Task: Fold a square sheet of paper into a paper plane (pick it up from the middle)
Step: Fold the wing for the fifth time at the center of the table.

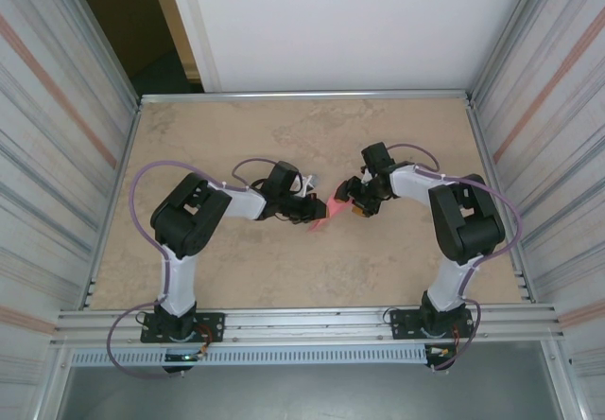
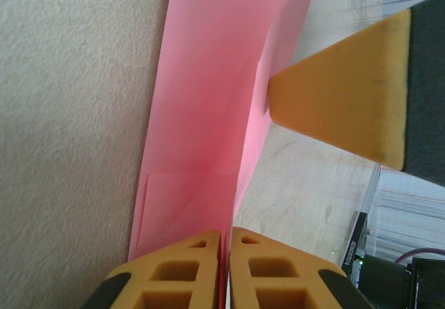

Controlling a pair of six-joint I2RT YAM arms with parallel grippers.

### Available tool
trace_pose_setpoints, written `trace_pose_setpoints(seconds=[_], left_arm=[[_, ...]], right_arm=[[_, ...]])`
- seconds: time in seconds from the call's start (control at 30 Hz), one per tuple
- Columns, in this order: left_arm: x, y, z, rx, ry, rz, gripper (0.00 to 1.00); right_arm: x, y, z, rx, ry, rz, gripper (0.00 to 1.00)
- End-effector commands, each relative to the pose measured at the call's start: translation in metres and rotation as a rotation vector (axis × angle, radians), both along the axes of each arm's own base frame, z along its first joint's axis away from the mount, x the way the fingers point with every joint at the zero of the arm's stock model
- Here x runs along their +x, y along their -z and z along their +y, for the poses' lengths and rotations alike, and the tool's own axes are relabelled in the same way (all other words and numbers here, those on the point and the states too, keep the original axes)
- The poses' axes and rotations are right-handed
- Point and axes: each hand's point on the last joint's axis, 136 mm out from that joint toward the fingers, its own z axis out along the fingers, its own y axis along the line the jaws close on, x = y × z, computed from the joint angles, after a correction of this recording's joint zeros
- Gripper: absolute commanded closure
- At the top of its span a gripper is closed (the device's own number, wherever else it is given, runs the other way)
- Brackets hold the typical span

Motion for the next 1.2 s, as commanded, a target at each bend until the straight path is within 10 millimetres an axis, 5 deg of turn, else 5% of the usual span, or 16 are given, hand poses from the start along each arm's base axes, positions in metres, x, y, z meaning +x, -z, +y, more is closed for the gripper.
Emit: trace_pose_setpoints(seconds=[0.0,0.53,0.8,1.17], left_arm=[[-0.006,0.009,0.002,0.001,0.012,0.038,0.88],[-0.007,-0.033,0.013,0.006,0.029,-0.091,0.64],[-0.006,-0.022,0.028,0.111,0.029,-0.145,0.58],[-0.01,0.0,0.02,0.203,0.08,-0.142,0.57]], right_arm=[[-0.008,0.046,0.001,-0.101,-0.002,0.045,0.4],[-0.016,0.062,-0.009,-0.183,0.031,0.11,0.39],[-0.015,0.061,-0.008,-0.181,0.03,0.108,0.38],[-0.015,0.061,-0.008,-0.181,0.03,0.111,0.39]])
